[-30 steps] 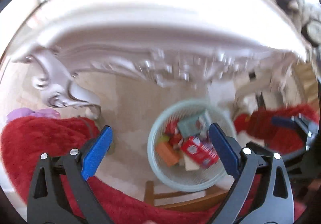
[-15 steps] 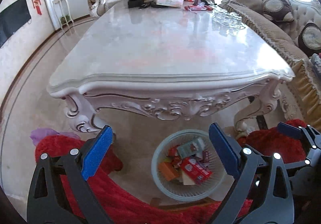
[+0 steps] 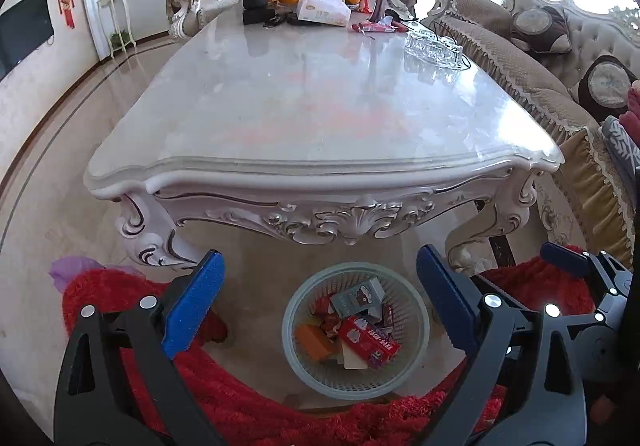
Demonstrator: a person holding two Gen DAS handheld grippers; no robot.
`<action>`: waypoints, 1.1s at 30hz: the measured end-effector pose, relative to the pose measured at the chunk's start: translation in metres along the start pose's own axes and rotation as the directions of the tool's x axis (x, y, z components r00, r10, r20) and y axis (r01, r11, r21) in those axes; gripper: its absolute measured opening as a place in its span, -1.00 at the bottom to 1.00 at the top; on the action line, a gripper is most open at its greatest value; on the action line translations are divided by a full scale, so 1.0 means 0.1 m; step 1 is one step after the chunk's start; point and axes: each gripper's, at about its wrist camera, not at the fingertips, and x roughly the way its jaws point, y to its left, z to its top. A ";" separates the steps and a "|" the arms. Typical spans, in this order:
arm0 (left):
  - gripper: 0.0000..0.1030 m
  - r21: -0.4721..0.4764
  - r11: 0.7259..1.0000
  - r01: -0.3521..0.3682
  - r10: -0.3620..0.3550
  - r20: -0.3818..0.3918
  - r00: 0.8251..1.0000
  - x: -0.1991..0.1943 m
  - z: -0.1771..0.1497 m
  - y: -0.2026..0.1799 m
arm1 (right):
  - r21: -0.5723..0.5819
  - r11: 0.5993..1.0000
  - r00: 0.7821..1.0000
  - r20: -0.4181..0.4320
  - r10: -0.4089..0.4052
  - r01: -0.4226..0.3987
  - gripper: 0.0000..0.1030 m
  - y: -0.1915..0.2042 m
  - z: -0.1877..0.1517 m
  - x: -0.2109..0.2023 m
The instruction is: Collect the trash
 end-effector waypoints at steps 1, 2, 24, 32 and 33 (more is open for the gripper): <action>0.82 0.000 1.000 0.001 -0.001 -0.001 1.000 0.00 0.00 0.00 | 0.000 1.000 1.000 0.001 0.000 0.000 0.86 0.00 0.00 0.00; 0.82 0.000 1.000 0.002 -0.002 -0.003 1.000 0.01 0.00 0.00 | 0.000 1.000 1.000 0.001 -0.001 0.001 0.86 0.01 0.00 0.00; 0.82 -0.004 1.000 0.005 -0.005 -0.007 1.000 0.03 0.00 0.05 | -0.005 1.000 1.000 -0.002 -0.003 0.003 0.86 0.05 0.01 0.01; 0.82 -0.002 1.000 0.001 -0.001 -0.010 1.000 0.05 0.00 0.04 | -0.005 1.000 1.000 -0.004 -0.001 0.001 0.86 0.03 0.01 0.02; 0.82 -0.002 1.000 0.000 0.000 -0.012 1.000 0.05 -0.01 0.05 | -0.005 1.000 1.000 -0.006 0.000 0.000 0.86 0.03 0.00 0.02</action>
